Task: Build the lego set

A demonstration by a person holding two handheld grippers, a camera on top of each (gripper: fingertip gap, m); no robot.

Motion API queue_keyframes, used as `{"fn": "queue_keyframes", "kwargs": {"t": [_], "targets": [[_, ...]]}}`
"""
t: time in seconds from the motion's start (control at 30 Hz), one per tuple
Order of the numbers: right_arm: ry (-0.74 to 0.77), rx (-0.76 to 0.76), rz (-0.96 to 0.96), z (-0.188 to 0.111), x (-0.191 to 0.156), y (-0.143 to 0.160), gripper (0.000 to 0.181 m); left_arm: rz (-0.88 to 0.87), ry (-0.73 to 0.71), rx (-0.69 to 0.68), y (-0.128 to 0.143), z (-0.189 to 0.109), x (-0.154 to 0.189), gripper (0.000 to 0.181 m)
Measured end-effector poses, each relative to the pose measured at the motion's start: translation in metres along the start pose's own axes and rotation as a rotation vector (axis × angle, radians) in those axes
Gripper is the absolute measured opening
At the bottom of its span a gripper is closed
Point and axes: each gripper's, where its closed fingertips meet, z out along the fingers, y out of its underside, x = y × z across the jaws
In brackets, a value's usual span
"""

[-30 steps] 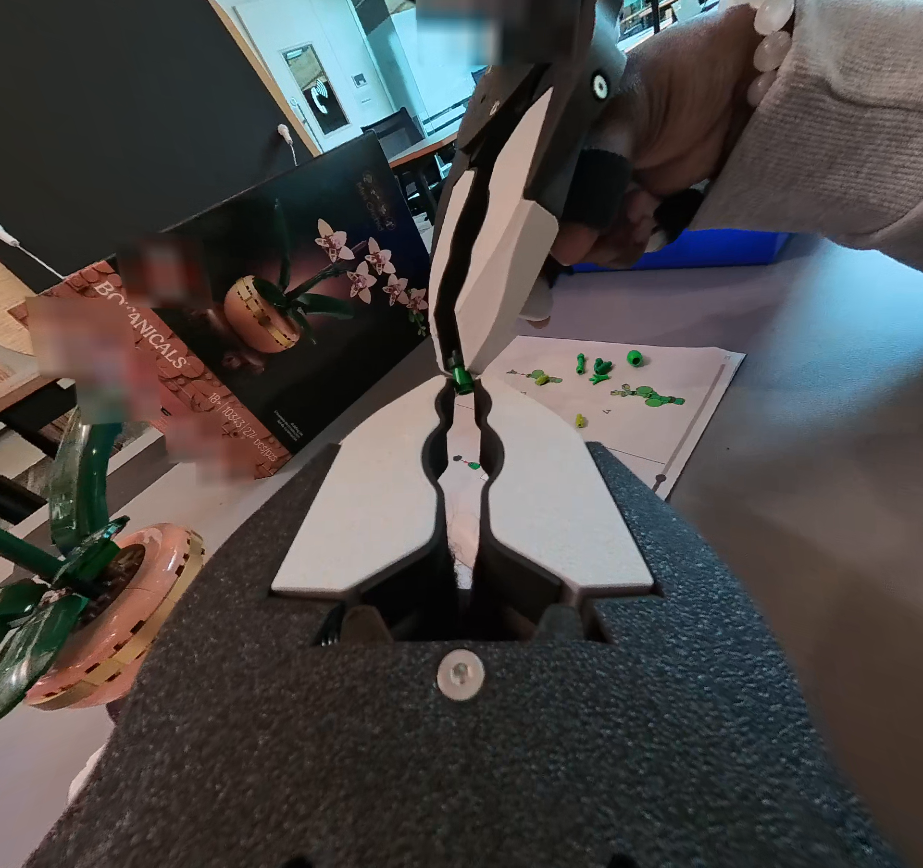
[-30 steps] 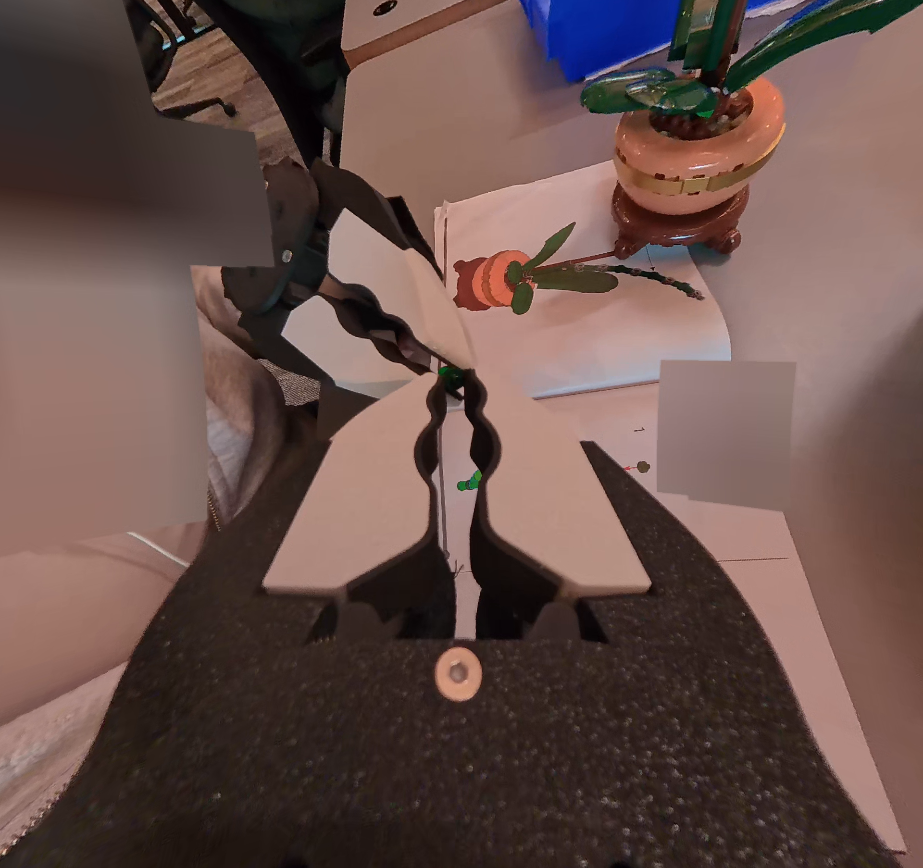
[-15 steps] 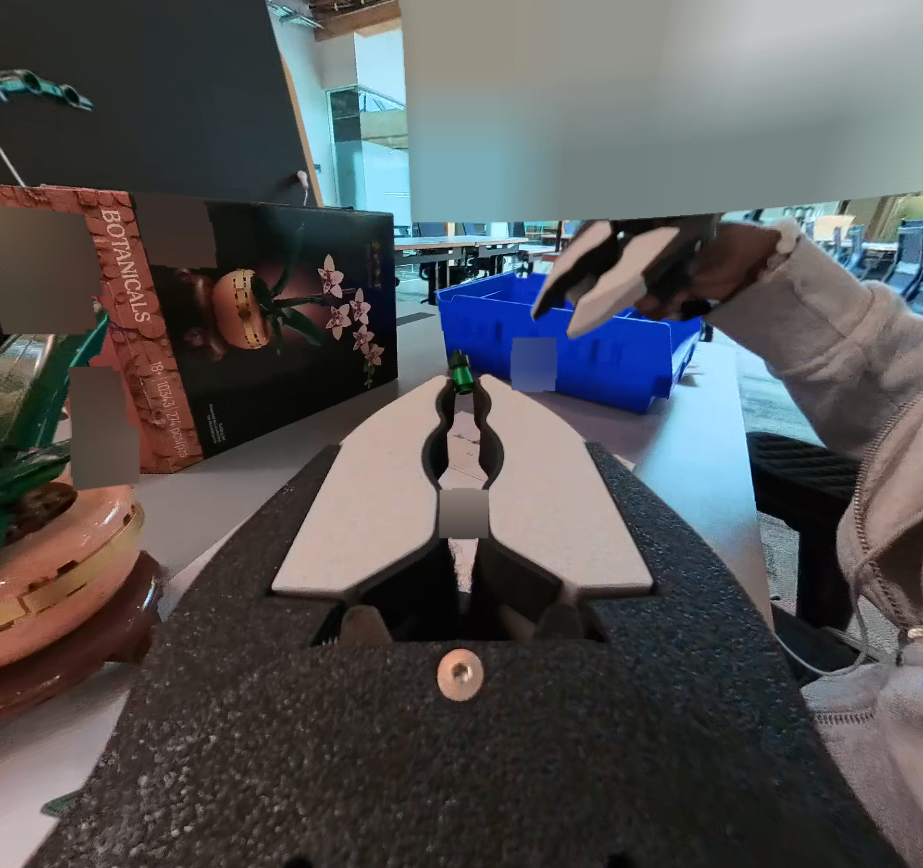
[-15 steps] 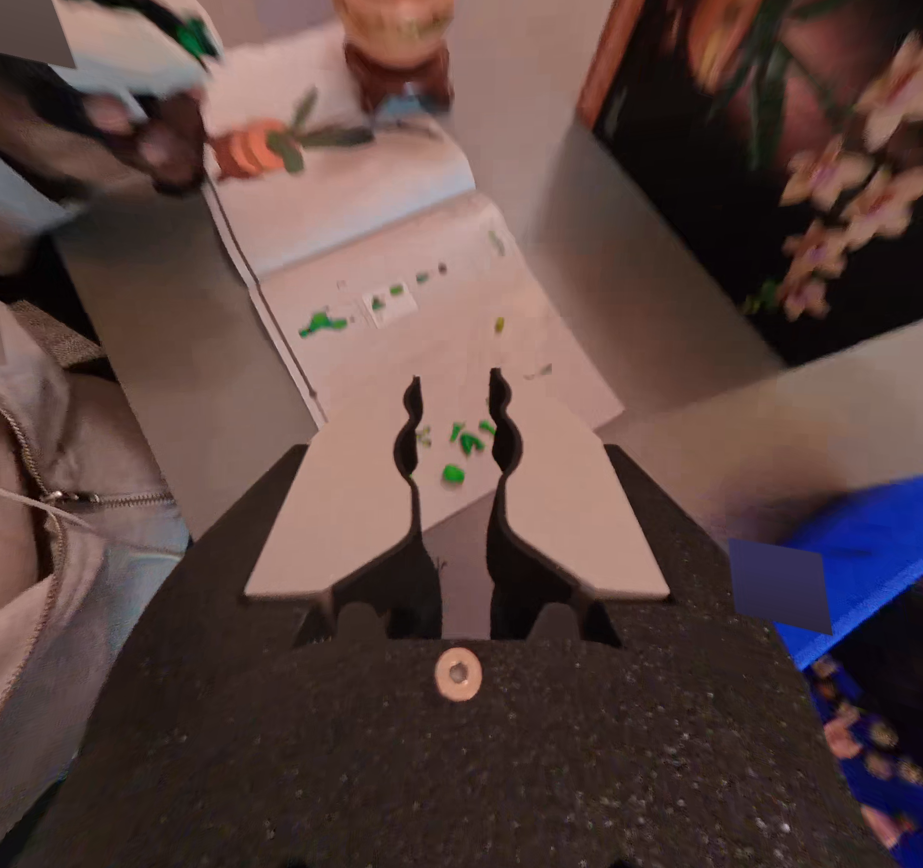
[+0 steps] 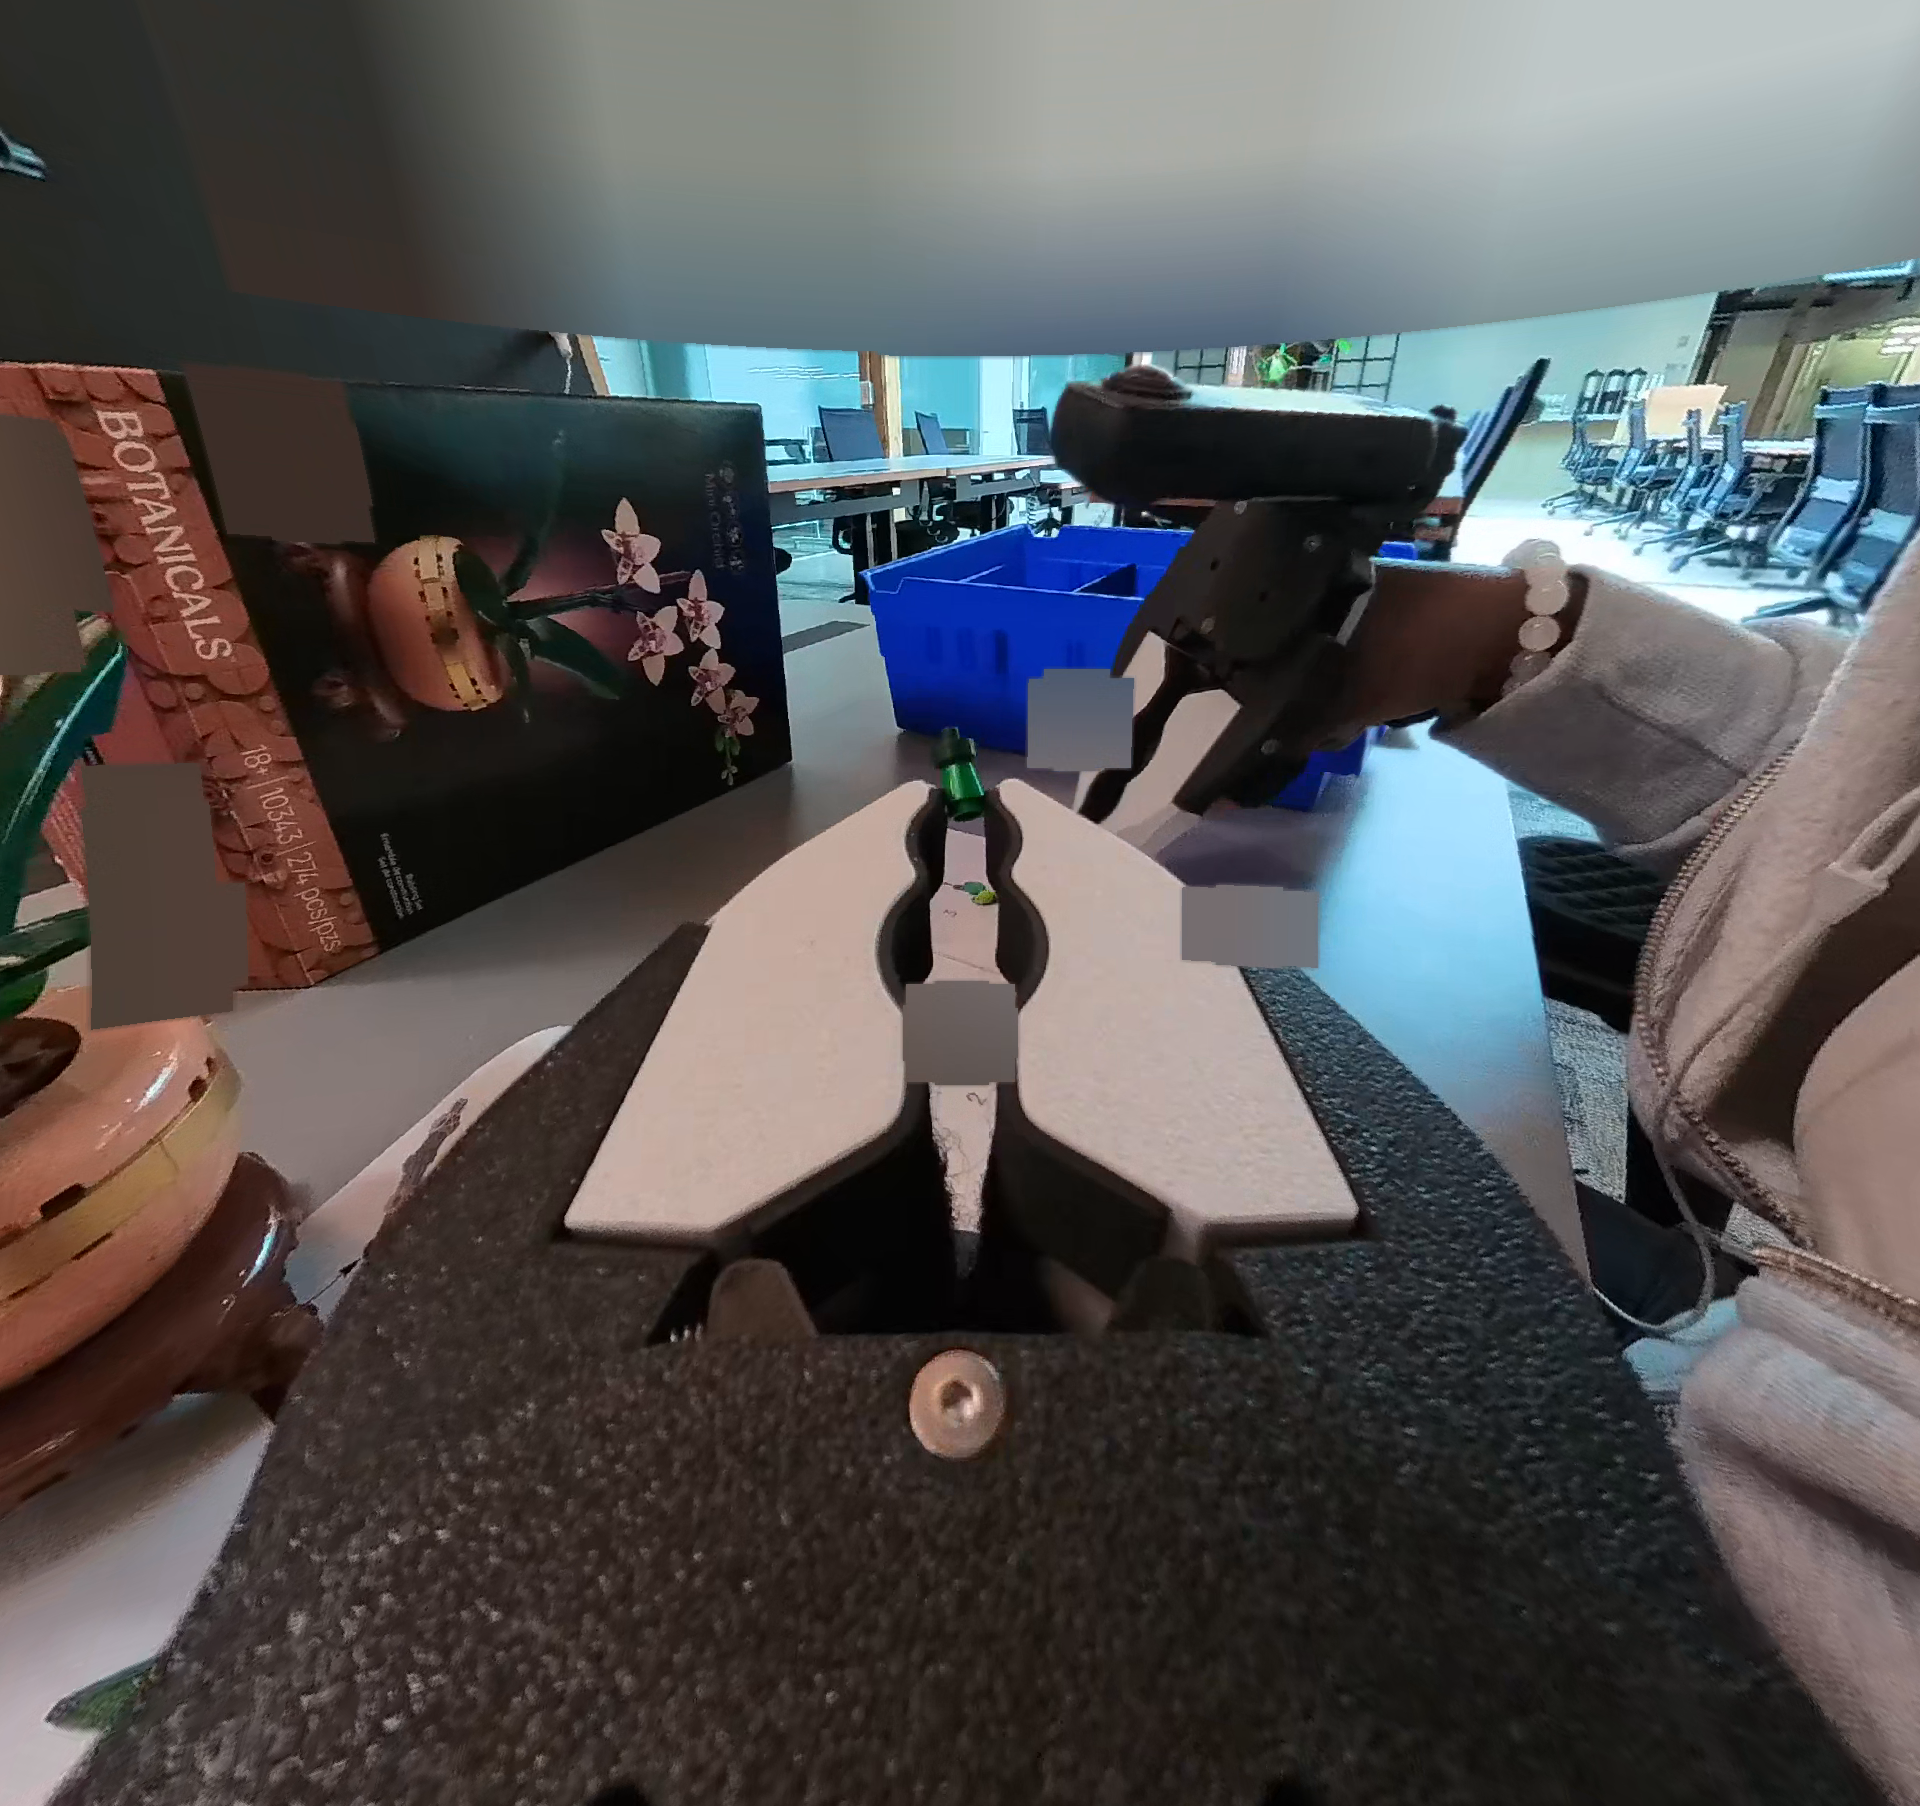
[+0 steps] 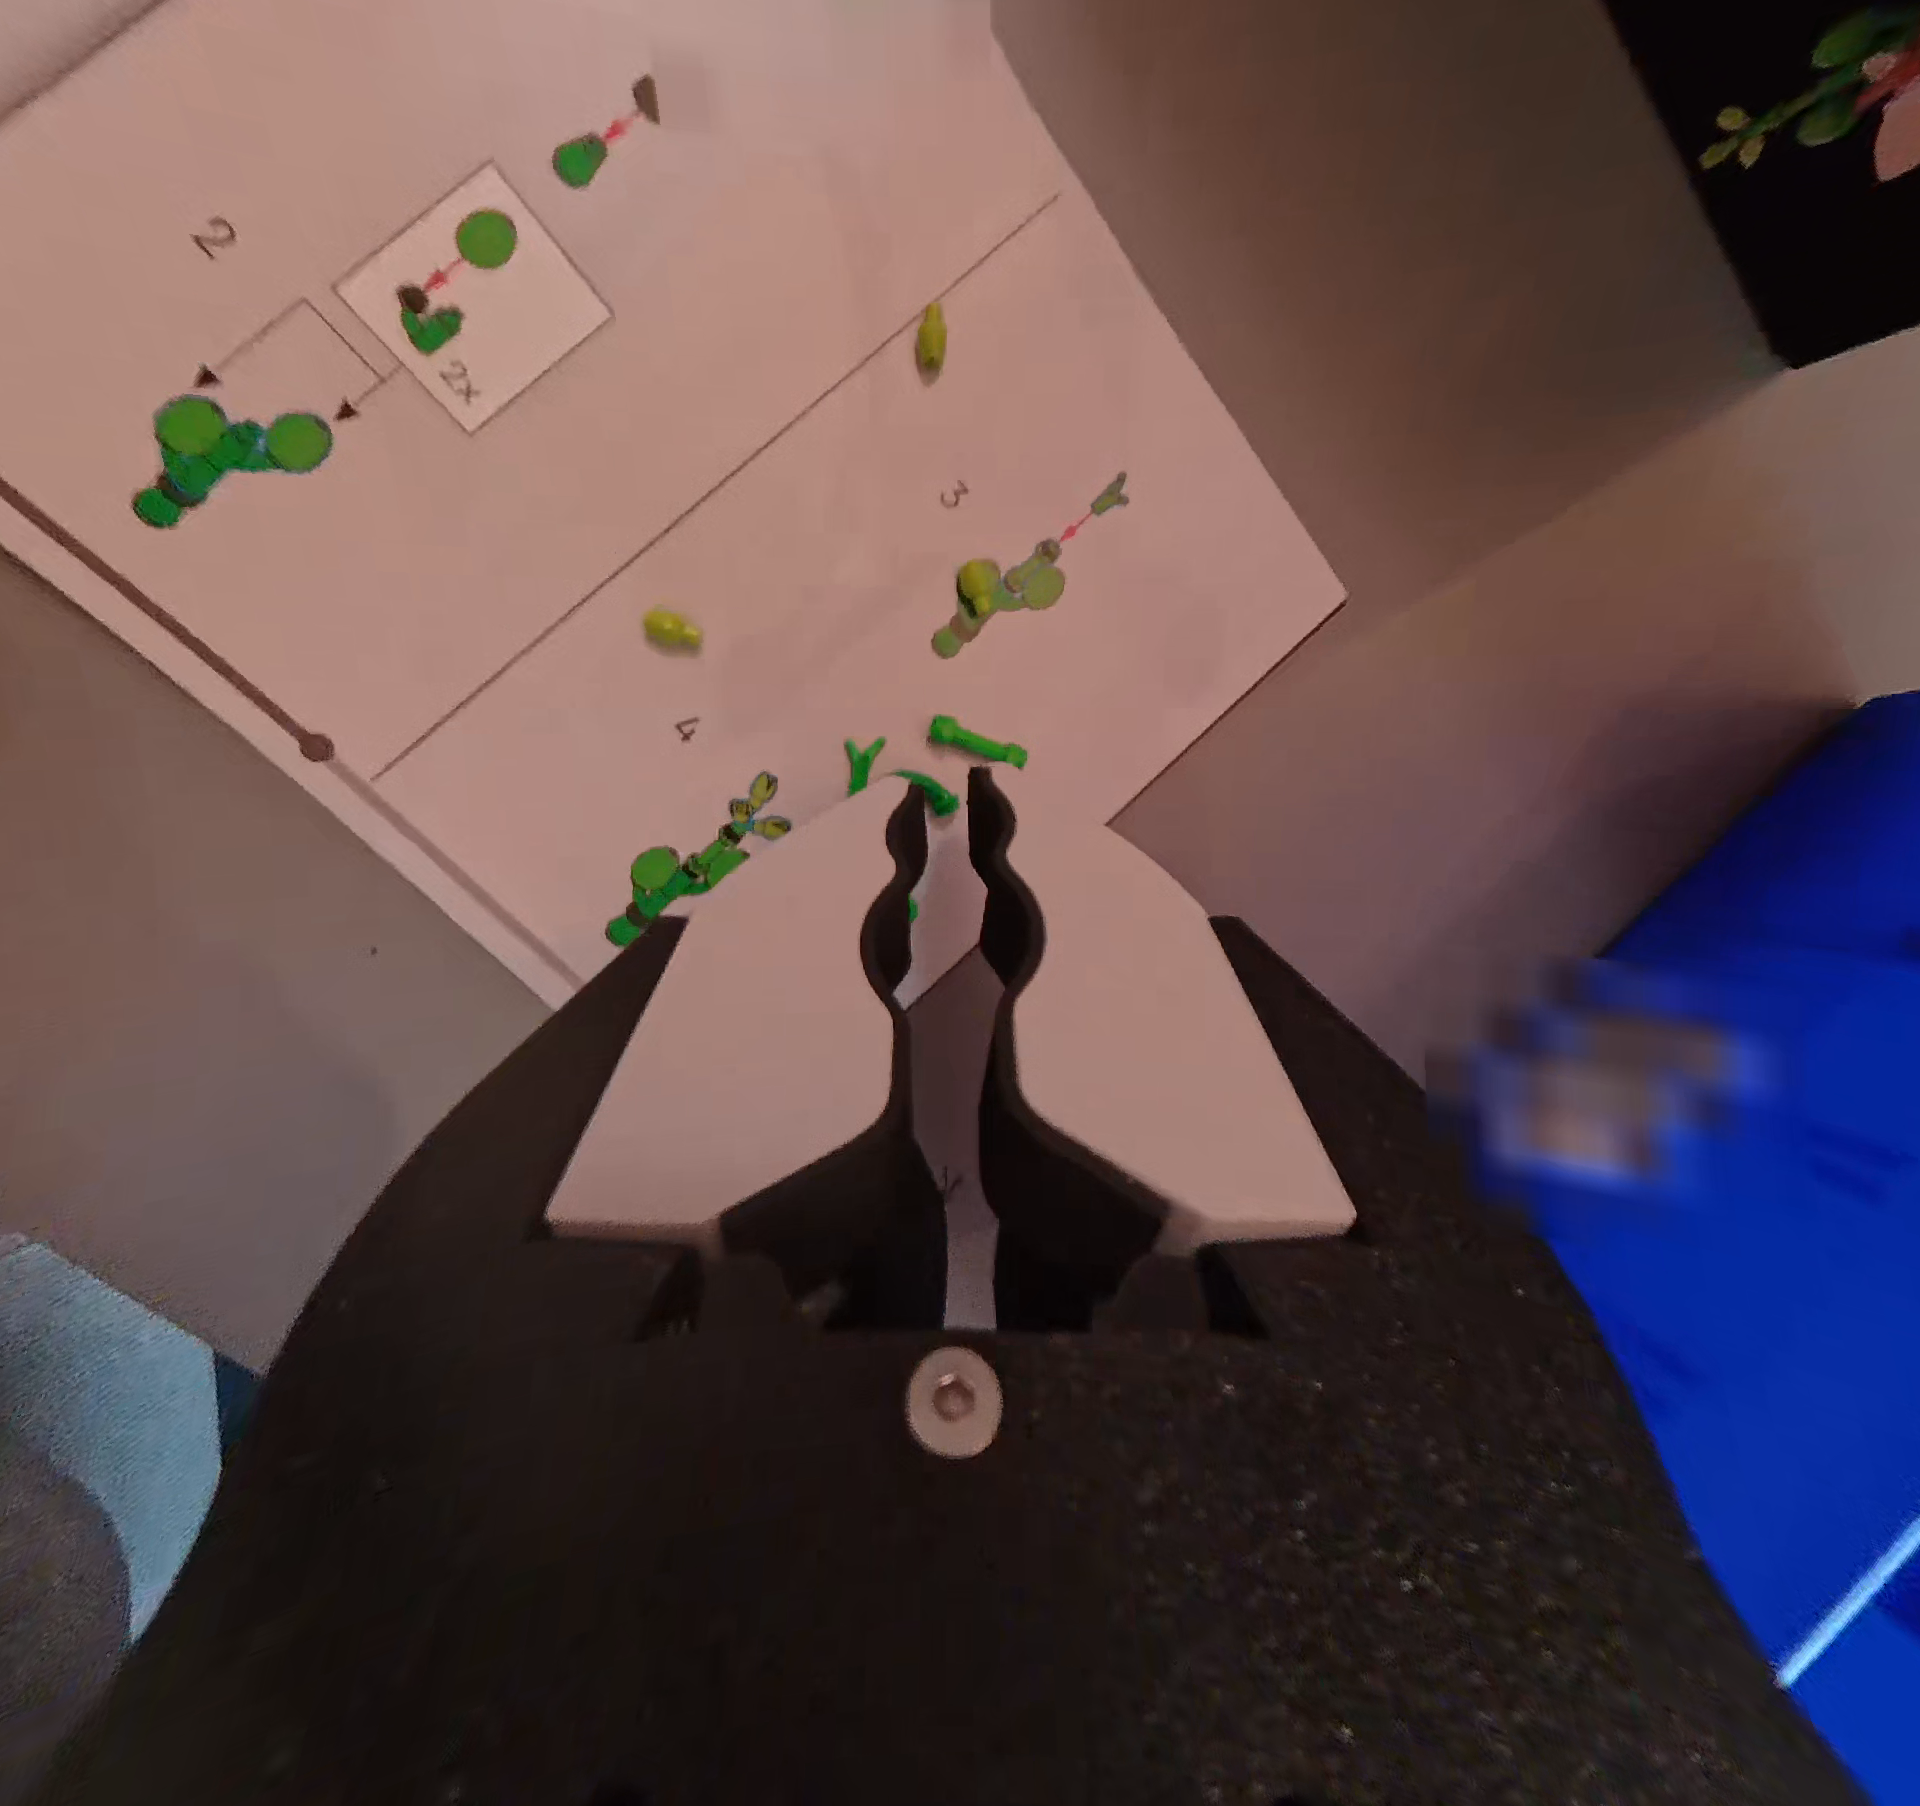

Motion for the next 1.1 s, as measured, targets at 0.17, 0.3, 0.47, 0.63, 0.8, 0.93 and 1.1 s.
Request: {"fn": "queue_keyframes", "kwargs": {"t": [0.17,0.3,0.47,0.63,0.8,0.93,1.1], "targets": [[0.005,0.035,-0.009,-0.007,0.002,-0.013,0.009,-0.005,-0.001,0.001,0.000,0.000,-0.001,0.006],[-0.001,0.033,-0.002,-0.007,0.002,-0.010,0.009,-0.005,0.001,-0.002,0.001,0.000,0.000,0.006],[0.015,0.038,0.031,-0.011,0.008,-0.004,0.009,0.007,-0.006,-0.019,0.004,0.001,0.000,0.006],[0.023,0.047,0.023,-0.016,0.008,-0.004,0.015,0.011,-0.003,-0.026,0.005,0.002,0.000,0.006],[0.037,0.018,0.003,-0.018,0.013,-0.001,0.020,0.018,-0.008,-0.034,0.006,0.002,0.000,0.006],[0.049,0.011,-0.073,-0.026,0.015,-0.009,0.016,0.019,-0.007,-0.036,0.007,0.003,0.000,0.006],[0.030,-0.018,-0.156,-0.021,0.014,-0.010,0.007,0.029,-0.008,-0.046,0.009,0.003,0.001,0.006]]}}
